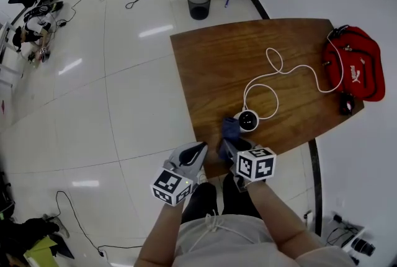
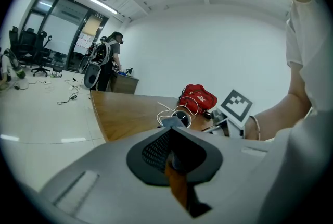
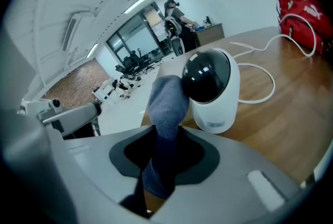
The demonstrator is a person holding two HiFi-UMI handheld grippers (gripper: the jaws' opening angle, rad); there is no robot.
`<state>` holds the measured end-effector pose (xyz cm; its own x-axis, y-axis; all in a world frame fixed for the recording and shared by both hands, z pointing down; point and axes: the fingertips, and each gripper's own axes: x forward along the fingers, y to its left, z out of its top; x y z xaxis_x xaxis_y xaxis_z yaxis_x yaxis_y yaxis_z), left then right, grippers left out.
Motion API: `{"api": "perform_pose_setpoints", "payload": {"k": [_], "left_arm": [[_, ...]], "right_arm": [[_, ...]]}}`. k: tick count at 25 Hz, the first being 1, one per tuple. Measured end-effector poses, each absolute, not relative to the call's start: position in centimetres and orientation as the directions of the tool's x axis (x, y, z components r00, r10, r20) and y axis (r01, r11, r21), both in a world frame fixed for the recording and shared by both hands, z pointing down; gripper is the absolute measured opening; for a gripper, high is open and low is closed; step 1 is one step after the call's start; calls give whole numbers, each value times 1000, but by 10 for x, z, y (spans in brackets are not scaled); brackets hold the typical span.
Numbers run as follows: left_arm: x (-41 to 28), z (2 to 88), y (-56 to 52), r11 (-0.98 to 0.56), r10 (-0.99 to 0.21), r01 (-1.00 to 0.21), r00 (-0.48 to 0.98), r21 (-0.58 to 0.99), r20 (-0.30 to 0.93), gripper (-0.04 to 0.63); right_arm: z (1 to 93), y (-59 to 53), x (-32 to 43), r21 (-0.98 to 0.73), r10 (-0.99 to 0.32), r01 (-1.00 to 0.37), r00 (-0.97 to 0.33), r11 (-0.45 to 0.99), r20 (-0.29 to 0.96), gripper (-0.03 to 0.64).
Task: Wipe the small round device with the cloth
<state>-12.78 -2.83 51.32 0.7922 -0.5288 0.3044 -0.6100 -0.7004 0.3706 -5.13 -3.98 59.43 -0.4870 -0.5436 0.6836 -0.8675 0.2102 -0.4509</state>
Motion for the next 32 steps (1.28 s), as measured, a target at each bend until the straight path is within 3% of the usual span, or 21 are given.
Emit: {"api": "perform_pose_setpoints", "payload": {"k": [6,12,16,27,32], "left_arm": [[-118,501,-37,-698,-547,-618,786,360,288,6],[-104,493,-41,-702,-549,-618,786,354,285,6],[-99,498,-42,-690,-548,-629,777,358,309,6],[-72,505,-51,-678,-543,-637,771,368,333,6],[-61,503,-50,-682,-540,-630,777,372,325,6]], "right_arm": [[510,-73,-62,-230,-613,-838,-525,495,590,107],[506,-129,-44,-199,-536,-802,-538,563,651,107],[516,-139,-29,-224,-503,-795,-546,565,670,108],[516,-154,43,-323,-608,-855,-517,406,602,109],[503,-146,52,-318,-618,-851,-523,418,587,109]]}}
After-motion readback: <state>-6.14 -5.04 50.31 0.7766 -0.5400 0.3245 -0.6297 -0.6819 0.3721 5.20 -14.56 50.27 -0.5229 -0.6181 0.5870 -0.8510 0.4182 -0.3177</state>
